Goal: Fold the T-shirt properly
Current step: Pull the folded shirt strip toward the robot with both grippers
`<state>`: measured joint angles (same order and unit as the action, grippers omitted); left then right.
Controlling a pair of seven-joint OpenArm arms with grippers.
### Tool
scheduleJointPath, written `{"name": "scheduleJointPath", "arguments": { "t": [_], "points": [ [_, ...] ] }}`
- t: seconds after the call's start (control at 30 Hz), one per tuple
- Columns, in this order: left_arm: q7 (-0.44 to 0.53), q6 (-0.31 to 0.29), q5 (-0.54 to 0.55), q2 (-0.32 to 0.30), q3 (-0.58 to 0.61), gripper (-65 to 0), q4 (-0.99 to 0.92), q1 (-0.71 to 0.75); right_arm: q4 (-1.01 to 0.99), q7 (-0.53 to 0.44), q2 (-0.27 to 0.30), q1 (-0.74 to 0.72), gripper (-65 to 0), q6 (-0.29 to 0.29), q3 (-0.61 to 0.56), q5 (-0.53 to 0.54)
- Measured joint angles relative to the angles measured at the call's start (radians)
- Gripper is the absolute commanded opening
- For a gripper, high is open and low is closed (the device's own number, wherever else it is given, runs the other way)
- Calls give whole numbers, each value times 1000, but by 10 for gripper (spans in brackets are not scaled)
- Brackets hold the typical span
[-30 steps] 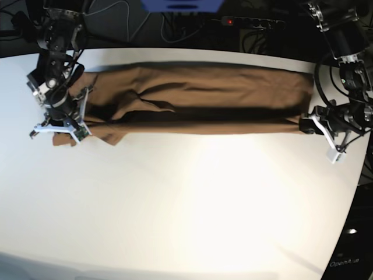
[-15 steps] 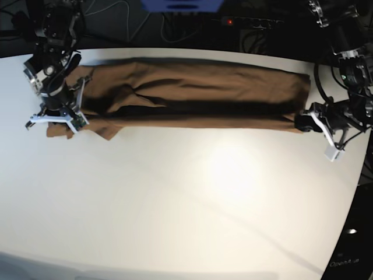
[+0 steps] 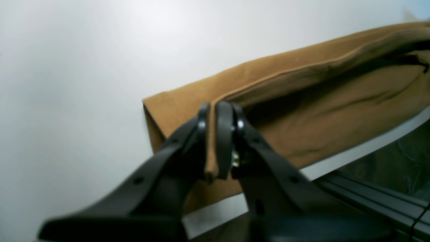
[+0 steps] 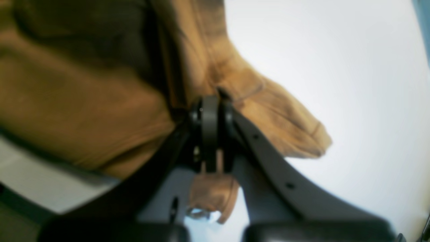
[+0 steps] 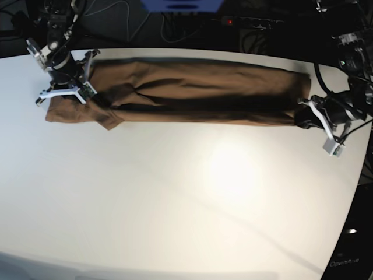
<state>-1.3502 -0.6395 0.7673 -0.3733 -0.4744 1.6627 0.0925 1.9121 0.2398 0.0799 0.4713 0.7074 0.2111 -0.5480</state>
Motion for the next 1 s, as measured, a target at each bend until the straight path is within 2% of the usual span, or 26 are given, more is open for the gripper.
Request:
{"name": "scheduleJointPath", "arguments": {
  "t": [0.4, 0.63, 1.0],
  "points": [
    [7, -3, -7, -7, -1, -621, 19, 37, -1, -110, 0, -3, -638, 3, 140, 0],
    [22, -3, -4, -7, -1, -621, 19, 62, -1, -151, -5, 43, -638, 3, 166, 0],
    [33, -3, -7, -9, -1, -621, 21, 85, -2, -283, -58, 143, -638, 0, 171, -3]
  ]
}}
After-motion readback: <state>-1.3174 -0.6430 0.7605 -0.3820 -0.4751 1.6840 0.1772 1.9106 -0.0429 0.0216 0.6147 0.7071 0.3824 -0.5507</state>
